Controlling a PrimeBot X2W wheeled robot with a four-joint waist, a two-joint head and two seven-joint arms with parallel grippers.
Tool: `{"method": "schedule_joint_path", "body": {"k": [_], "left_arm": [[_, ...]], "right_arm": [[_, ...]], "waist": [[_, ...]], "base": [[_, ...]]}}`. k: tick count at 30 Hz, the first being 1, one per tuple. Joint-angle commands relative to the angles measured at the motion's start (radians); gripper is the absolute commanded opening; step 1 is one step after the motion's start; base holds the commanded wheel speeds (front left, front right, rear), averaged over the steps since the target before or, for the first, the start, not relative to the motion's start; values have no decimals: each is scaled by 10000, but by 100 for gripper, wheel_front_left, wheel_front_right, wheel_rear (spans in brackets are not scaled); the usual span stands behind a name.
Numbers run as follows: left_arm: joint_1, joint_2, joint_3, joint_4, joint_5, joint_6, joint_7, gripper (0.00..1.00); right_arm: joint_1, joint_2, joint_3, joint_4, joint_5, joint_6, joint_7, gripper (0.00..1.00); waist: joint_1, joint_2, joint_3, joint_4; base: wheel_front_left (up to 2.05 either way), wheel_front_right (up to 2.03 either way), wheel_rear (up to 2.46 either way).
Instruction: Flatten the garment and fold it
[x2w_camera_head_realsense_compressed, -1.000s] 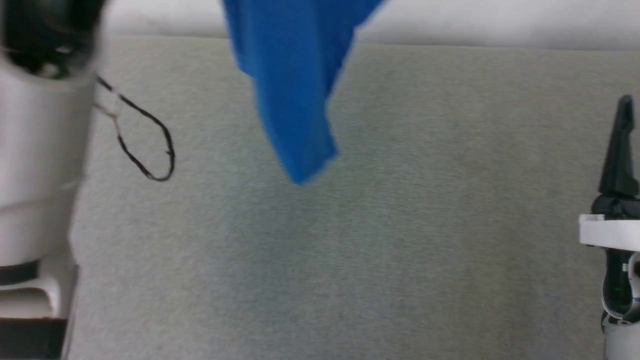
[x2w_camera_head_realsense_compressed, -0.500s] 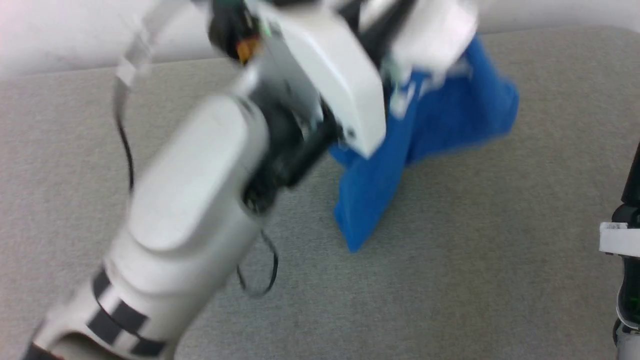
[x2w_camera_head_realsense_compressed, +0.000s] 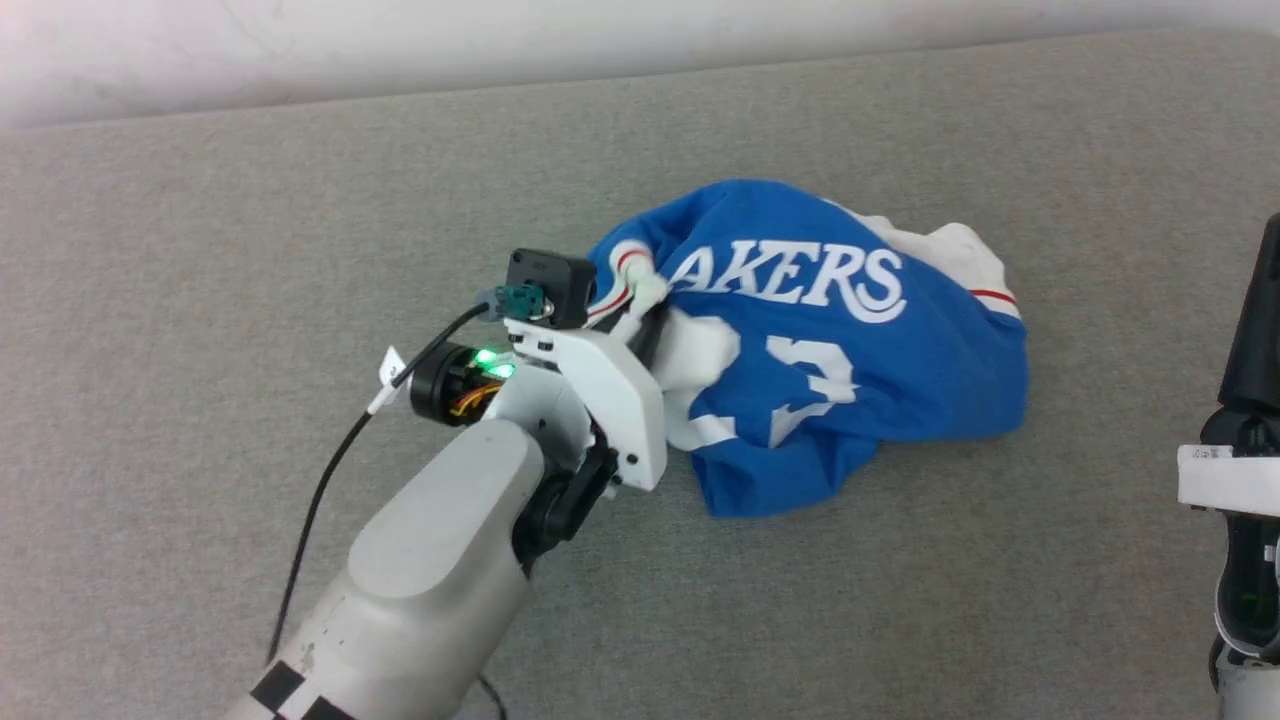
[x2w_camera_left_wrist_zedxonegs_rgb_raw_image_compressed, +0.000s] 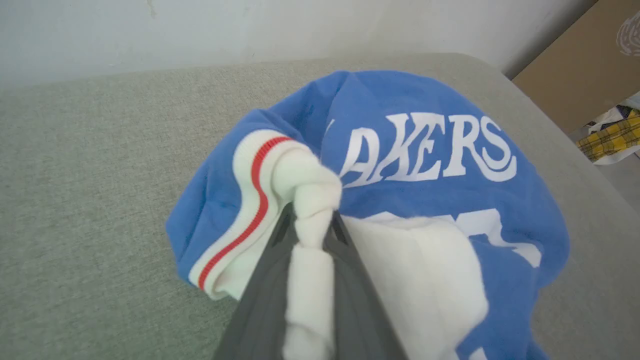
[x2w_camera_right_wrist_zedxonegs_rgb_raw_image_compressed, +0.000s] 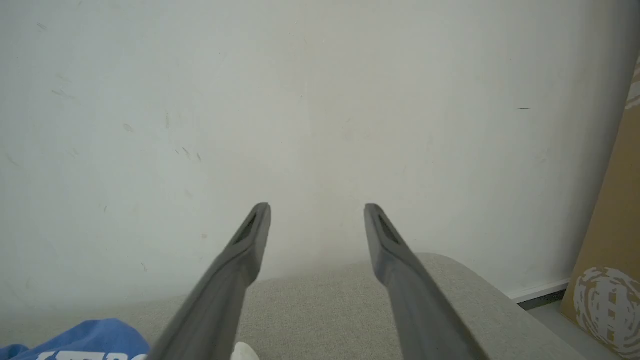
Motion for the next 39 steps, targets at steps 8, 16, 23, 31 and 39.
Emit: {"method": "schedule_joint_path", "body": {"k": [8, 16, 23, 31, 39], "left_arm": [[21, 59, 1003, -975, -294, -41, -1761, 100], [2259, 1765, 2364, -3756, 766, 1421, -3936, 100], [5439, 1817, 4350, -6590, 2354, 2247, -4166, 100], [7216, 388, 5621, -7110, 3431, 1336, -4170, 100], [6772, -551, 6210, -6947, 4196, 287, -4171, 100]], "right_arm": [[35, 20, 66, 93, -53, -19, -45, 100], [369, 20, 225, 265, 101, -19, -45, 100], [633, 20, 286, 361, 208, -19, -45, 100], [690, 20, 330, 570, 65, -19, -21, 100], [-848, -382, 1025, 696, -18, -19, 2831, 100]], "waist": [[-1, 0, -315, 479], [-1, 0, -632, 610], [-1, 0, -606, 613], [-1, 0, -594, 798], [-1, 0, 4, 987]], "base": [[0, 0, 0], [0, 0, 0], [0, 0, 0], [0, 0, 0], [0, 0, 0]]}}
